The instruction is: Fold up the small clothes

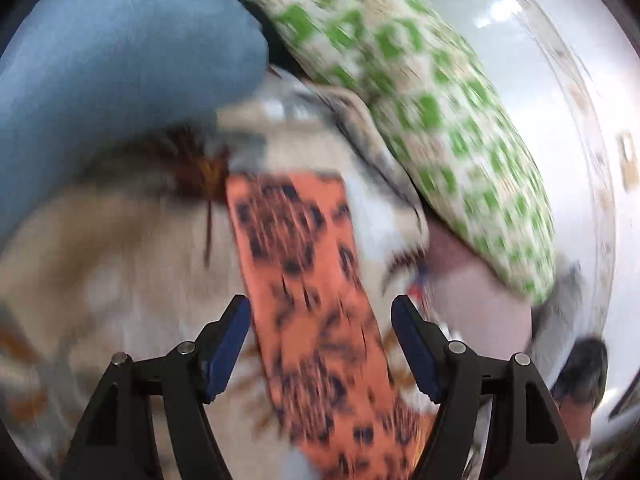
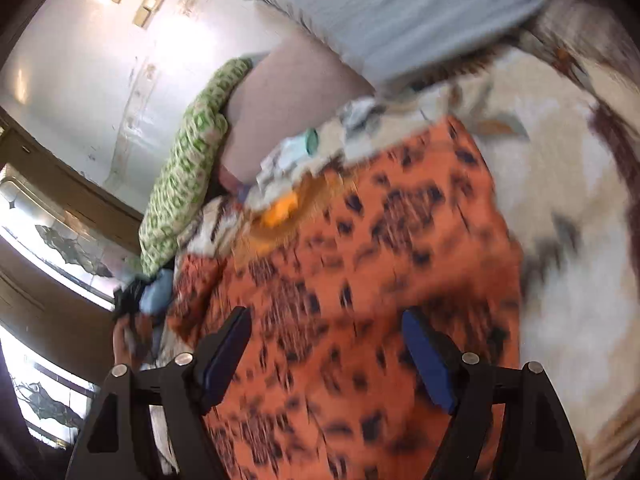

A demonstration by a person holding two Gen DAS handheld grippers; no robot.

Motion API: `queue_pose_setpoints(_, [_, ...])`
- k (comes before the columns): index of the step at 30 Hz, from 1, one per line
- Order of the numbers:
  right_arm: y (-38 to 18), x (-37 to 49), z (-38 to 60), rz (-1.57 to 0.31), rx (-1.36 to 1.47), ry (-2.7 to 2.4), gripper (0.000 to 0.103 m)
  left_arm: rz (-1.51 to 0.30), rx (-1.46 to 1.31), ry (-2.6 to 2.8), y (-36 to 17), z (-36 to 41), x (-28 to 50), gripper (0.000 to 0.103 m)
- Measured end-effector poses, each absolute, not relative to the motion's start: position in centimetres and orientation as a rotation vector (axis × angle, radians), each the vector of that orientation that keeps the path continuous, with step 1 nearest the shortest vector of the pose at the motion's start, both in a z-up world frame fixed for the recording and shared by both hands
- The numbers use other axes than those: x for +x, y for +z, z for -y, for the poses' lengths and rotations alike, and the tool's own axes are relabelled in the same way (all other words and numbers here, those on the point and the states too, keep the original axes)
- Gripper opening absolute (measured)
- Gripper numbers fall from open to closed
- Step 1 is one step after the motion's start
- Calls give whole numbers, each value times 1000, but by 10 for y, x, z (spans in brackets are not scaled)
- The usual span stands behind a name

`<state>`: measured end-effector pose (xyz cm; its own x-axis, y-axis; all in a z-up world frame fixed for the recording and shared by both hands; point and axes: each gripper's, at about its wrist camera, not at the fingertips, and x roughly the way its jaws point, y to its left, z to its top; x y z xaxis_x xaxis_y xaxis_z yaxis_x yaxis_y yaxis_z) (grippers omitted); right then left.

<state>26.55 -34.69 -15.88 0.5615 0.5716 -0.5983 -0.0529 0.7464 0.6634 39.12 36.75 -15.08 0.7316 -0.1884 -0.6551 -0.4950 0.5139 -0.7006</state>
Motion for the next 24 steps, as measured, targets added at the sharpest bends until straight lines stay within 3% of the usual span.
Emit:
queue_pose_setpoints(11, [-171, 233, 361, -835, 678, 376, 80, -806, -916, 291, -173, -380, 429, 73])
queue_pose_setpoints(12, [-170, 234, 359, -833, 674, 382, 81, -818, -893, 297, -171, -380, 434, 69])
queue_pose_setpoints(13, [-168, 236, 356, -827, 669, 390, 80, -833, -873, 301, -171, -379, 439, 57])
queue_pose_setpoints(14, [-168, 235, 355, -824, 659, 387, 81, -884, -835, 294, -172, -375, 447, 5])
queue_pose_setpoints(19, [-168, 234, 359, -813, 643, 351, 80, -906, -754, 300, -162, -358, 447, 4])
queue_pose_setpoints(24, [-167, 228, 371, -773, 679, 329, 80, -779, -649, 209, -87, -309, 430, 4])
